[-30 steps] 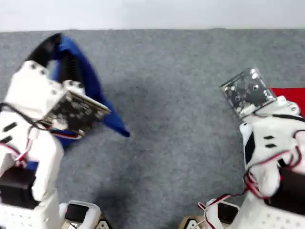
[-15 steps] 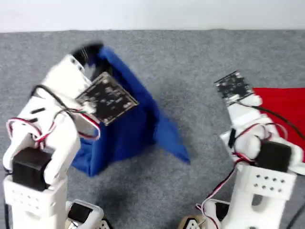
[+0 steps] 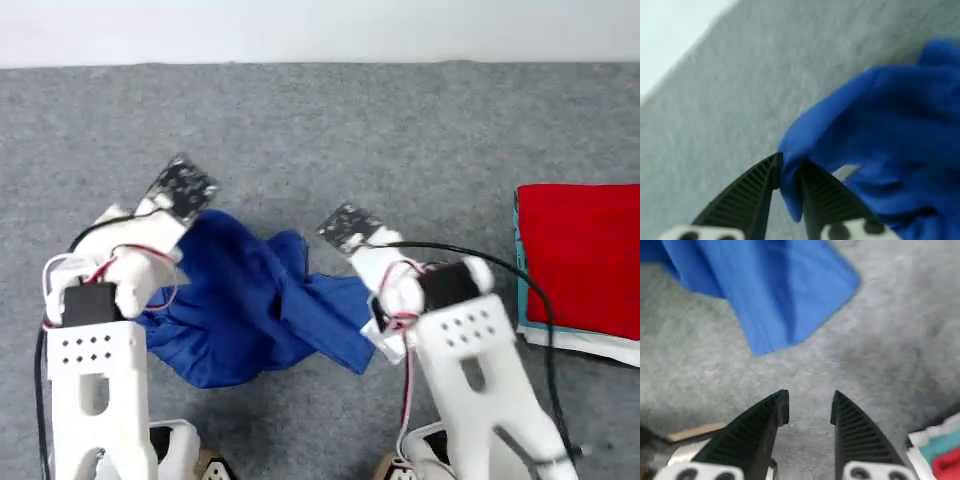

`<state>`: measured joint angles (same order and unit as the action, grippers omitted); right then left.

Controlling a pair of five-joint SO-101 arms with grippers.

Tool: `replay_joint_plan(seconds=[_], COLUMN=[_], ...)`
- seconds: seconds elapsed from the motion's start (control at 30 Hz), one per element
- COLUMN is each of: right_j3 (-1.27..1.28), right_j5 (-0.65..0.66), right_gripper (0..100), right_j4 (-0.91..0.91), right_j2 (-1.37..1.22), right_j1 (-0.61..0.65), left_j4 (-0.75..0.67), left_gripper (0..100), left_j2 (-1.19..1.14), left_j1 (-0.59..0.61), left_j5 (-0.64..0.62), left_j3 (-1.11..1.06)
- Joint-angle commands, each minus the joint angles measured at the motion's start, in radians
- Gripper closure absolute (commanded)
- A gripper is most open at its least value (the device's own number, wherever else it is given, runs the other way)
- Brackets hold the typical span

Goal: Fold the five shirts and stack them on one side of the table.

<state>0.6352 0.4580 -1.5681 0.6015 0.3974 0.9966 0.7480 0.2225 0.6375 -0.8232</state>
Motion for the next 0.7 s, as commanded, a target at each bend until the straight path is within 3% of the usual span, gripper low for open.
replay_joint_plan(seconds=[0.0, 0.3, 0.67], right_j3=[-0.008, -0.094, -0.138], right_j5=[-0.012, -0.021, -0.018], right_gripper=[84.1, 76.9, 77.1], right_j4=[0.013, 0.061, 0.22], right_j2=[-0.137, -0.42, -0.648], right_j1=[0.096, 0.265, 0.259], left_j4=[-0.101, -0.193, -0.193], left_gripper=[99, 99, 99], left_j2=[0.002, 0.002, 0.002], left_j1=[0.078, 0.157, 0.155], left_j5=[-0.008, -0.011, -0.012], left_j3=[-0.079, -0.2, -0.217])
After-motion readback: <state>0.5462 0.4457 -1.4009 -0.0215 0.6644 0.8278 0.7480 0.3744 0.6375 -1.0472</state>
